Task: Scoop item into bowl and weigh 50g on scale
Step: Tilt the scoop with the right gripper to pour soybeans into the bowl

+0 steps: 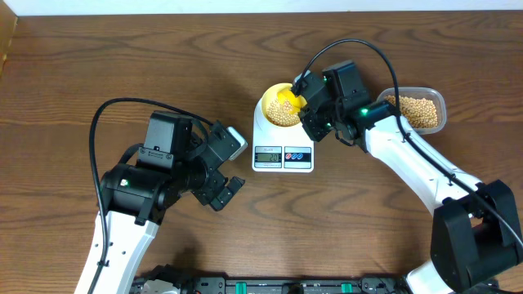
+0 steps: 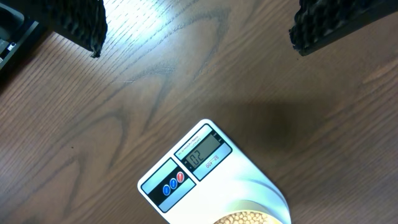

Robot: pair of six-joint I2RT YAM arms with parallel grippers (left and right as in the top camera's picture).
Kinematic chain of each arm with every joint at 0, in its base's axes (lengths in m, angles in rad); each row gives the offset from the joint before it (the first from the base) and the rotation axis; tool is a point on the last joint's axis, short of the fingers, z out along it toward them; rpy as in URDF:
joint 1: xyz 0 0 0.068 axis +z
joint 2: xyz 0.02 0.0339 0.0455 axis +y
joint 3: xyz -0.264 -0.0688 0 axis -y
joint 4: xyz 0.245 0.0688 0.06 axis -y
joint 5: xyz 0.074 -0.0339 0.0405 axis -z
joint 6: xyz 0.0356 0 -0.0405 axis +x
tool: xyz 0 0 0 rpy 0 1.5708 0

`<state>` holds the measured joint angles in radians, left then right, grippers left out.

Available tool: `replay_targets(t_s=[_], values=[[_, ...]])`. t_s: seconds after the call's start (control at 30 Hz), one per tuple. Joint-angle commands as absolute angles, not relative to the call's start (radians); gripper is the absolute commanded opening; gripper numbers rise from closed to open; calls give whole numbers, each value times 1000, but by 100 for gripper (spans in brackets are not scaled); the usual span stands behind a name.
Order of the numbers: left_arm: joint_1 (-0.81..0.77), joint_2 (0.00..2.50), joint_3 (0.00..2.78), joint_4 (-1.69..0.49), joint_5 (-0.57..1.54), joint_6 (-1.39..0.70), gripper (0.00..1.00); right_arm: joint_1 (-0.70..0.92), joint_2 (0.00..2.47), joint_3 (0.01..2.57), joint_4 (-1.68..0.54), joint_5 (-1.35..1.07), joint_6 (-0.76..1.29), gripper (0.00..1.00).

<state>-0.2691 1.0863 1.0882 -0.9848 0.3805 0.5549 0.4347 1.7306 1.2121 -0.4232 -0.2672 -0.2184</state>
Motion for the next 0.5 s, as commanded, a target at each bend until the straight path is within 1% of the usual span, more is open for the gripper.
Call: replay_targets(t_s=[0.0,0.2,0.47], values=[[-265,1083,1097,-986,392,565,97,447,1684,1211,-418,-226,-263,1],[-265,1083,1097,-986,392,565,97,447,1628,1211,-419,-148,-263,1],[-265,1083,1097,-986,392,565,97,447,1576,1211,-428,-148,-263,2]])
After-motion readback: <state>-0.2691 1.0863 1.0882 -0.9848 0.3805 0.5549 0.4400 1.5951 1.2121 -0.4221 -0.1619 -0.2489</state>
